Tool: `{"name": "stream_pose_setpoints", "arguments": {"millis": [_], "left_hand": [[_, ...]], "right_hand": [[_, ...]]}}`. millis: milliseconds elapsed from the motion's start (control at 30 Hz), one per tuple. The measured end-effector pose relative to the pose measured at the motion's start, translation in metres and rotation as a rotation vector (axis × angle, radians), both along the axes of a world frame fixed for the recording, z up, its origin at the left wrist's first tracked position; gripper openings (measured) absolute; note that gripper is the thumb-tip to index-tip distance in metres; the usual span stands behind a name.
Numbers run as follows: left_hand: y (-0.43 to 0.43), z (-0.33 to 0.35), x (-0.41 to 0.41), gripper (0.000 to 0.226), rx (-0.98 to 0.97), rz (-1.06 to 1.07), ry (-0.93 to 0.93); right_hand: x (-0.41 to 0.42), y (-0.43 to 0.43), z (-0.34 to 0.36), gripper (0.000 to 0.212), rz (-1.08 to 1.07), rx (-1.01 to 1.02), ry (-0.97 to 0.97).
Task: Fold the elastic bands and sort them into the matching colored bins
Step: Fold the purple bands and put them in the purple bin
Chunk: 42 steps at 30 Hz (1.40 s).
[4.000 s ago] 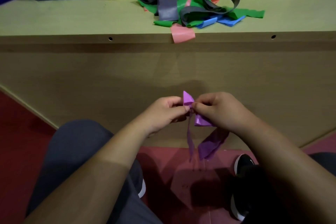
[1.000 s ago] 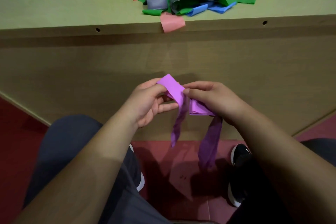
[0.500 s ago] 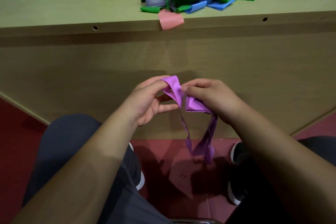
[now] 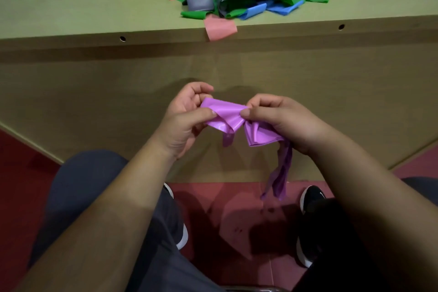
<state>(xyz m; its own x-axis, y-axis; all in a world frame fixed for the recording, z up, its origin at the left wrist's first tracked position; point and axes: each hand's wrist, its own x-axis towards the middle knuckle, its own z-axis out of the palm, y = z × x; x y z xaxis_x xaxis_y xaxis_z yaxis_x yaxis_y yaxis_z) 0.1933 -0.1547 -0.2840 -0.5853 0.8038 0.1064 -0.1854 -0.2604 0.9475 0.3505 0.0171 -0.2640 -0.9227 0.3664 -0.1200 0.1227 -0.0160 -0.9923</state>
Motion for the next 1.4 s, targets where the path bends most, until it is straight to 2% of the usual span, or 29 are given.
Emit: {"name": "stream_pose_setpoints", "arguments": {"millis": [133,300,400,500,600,633,700,767,833,933,1000,1067,1167,1267,1333,1400], "left_hand": [[0.0,0.002,-0.002,0.059,0.049,-0.014,0.081],[-0.006,0.005,-0.009,0.061,-0.108,-0.104,0.35],[-0.015,0.006,-0.019,0.057,-0.305,-0.184,0.684],[-0.024,0.006,-0.032,0.053,-0.509,-0.185,1.006],[-0.028,0.009,-0.039,0.054,-0.672,-0.082,1.305],[-0.028,0.009,-0.039,0.052,-0.681,-0.073,1.323],[-0.029,0.005,-0.037,0.042,-0.637,-0.084,1.172],[-0.027,0.002,-0.036,0.036,-0.507,-0.119,0.893],[-0.025,0.002,-0.034,0.037,-0.338,-0.138,0.613],[-0.019,0.0,-0.028,0.048,-0.143,-0.132,0.273],[-0.016,-0.002,-0.022,0.05,-0.061,-0.155,0.114],[-0.014,-0.003,-0.018,0.05,-0.015,-0.147,0.039],[-0.014,-0.001,-0.018,0.054,-0.061,-0.156,0.113],[-0.018,-0.003,-0.023,0.049,-0.254,-0.168,0.351],[-0.022,-0.004,-0.027,0.037,-0.4,-0.192,0.512],[-0.026,-0.002,-0.027,0.027,-0.583,-0.211,0.76]], "right_hand": [[-0.001,0.006,0.0,0.017,-0.011,-0.146,0.143],[-0.002,0.01,-0.004,0.018,-0.024,-0.13,0.112],[-0.001,0.009,0.0,0.016,-0.008,-0.053,0.037],[0.001,0.012,-0.001,0.011,0.036,0.147,-0.087],[0.0,0.011,-0.004,0.023,0.064,0.315,-0.22],[0.0,0.009,-0.005,0.03,0.076,0.34,-0.254],[-0.001,0.006,-0.007,0.043,0.081,0.353,-0.296],[-0.002,0.005,-0.01,0.055,0.046,0.343,-0.325],[-0.004,0.007,-0.011,0.064,0.009,0.322,-0.335],[-0.007,0.009,-0.01,0.067,-0.01,0.28,-0.314],[-0.007,0.008,-0.01,0.068,-0.013,0.27,-0.298],[-0.005,0.006,-0.009,0.068,-0.011,0.254,-0.284],[-0.003,0.005,-0.008,0.068,-0.012,0.22,-0.259],[0.0,0.009,-0.008,0.068,-0.04,0.201,-0.242],[0.001,0.011,-0.007,0.069,-0.049,0.227,-0.264],[0.003,0.009,-0.004,0.07,-0.035,0.313,-0.317]]}}
